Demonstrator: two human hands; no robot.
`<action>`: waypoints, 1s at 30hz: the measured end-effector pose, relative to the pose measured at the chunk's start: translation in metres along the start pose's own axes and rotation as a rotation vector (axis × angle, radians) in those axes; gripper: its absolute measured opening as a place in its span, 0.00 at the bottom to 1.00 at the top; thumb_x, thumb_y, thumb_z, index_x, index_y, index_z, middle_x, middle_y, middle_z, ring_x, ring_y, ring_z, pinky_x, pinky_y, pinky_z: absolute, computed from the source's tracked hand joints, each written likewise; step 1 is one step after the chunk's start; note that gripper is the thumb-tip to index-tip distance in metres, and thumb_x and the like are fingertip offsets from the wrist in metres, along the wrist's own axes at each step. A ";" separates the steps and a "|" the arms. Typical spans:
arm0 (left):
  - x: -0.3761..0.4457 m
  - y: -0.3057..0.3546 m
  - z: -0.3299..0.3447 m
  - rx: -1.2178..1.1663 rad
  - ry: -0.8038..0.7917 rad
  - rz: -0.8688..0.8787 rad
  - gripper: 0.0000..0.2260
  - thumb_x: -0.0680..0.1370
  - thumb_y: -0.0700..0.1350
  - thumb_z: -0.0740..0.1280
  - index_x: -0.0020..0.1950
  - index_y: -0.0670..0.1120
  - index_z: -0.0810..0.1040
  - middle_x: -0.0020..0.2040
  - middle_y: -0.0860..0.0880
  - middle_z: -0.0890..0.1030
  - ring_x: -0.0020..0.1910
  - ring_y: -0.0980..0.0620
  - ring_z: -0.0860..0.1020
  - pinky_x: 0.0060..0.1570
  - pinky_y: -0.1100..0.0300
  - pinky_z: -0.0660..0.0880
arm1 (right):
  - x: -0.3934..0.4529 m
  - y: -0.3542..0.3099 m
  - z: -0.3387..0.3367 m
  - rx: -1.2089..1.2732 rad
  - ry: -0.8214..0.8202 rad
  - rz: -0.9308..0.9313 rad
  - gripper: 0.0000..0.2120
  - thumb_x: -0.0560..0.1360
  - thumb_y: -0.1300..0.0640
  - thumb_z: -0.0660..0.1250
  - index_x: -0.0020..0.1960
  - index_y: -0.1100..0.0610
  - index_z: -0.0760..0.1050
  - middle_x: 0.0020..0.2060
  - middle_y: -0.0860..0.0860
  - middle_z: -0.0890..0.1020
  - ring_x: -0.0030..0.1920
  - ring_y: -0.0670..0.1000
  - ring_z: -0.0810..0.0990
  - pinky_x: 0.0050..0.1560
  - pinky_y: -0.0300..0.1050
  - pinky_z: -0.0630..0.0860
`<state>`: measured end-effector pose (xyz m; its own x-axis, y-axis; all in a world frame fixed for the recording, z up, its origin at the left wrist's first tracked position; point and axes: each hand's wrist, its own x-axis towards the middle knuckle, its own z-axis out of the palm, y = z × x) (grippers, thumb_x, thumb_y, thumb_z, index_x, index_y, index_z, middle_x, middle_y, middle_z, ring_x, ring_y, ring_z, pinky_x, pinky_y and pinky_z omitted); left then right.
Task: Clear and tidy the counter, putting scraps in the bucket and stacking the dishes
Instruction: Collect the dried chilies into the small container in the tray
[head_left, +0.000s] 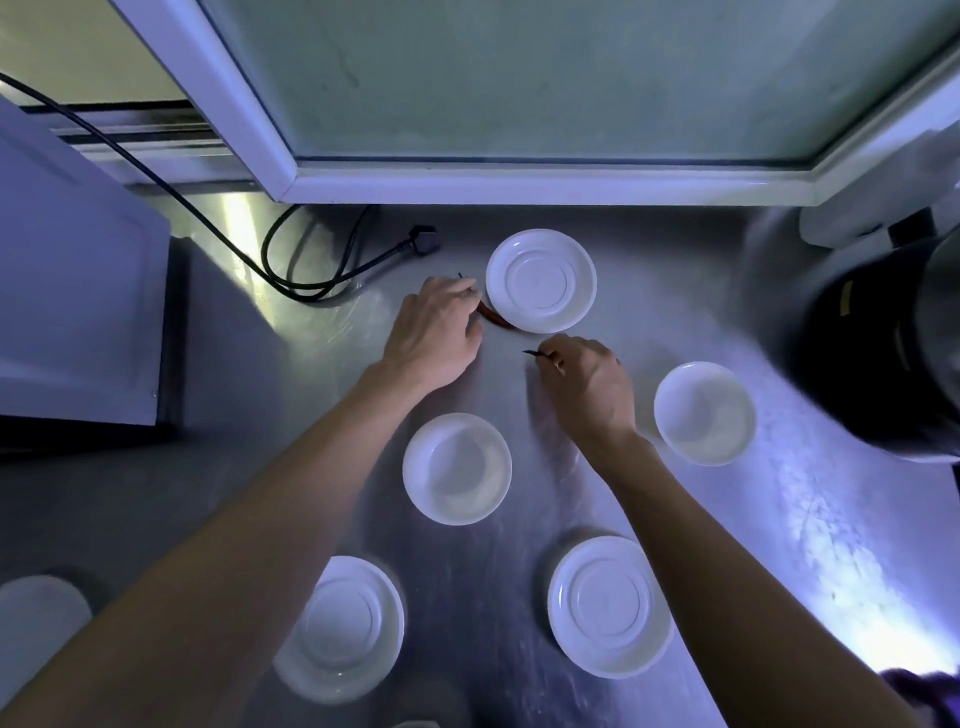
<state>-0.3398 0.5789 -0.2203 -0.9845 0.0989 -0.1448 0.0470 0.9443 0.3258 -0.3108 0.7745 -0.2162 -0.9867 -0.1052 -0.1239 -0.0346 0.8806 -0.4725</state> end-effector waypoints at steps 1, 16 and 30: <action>0.003 0.000 0.002 -0.001 -0.012 0.006 0.13 0.79 0.44 0.62 0.59 0.40 0.79 0.62 0.47 0.77 0.64 0.45 0.71 0.56 0.45 0.73 | 0.001 0.000 0.000 0.013 0.001 0.001 0.05 0.77 0.60 0.64 0.48 0.59 0.79 0.41 0.56 0.81 0.43 0.62 0.77 0.43 0.54 0.75; 0.000 -0.010 0.019 0.099 0.035 0.070 0.08 0.76 0.49 0.69 0.54 0.51 0.82 0.51 0.52 0.78 0.57 0.47 0.71 0.54 0.51 0.66 | -0.001 -0.002 0.004 0.085 -0.017 0.064 0.07 0.78 0.57 0.64 0.50 0.58 0.80 0.44 0.55 0.83 0.45 0.60 0.78 0.45 0.54 0.77; -0.019 -0.001 0.000 0.037 -0.039 0.071 0.05 0.79 0.47 0.68 0.51 0.47 0.81 0.49 0.50 0.82 0.53 0.45 0.76 0.50 0.50 0.69 | -0.026 -0.004 -0.020 0.109 -0.038 0.074 0.07 0.78 0.59 0.64 0.49 0.57 0.80 0.43 0.54 0.83 0.43 0.59 0.79 0.43 0.53 0.78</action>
<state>-0.3211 0.5756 -0.2179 -0.9712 0.1779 -0.1588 0.1237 0.9452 0.3022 -0.2882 0.7830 -0.1939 -0.9791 -0.0610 -0.1938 0.0576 0.8313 -0.5528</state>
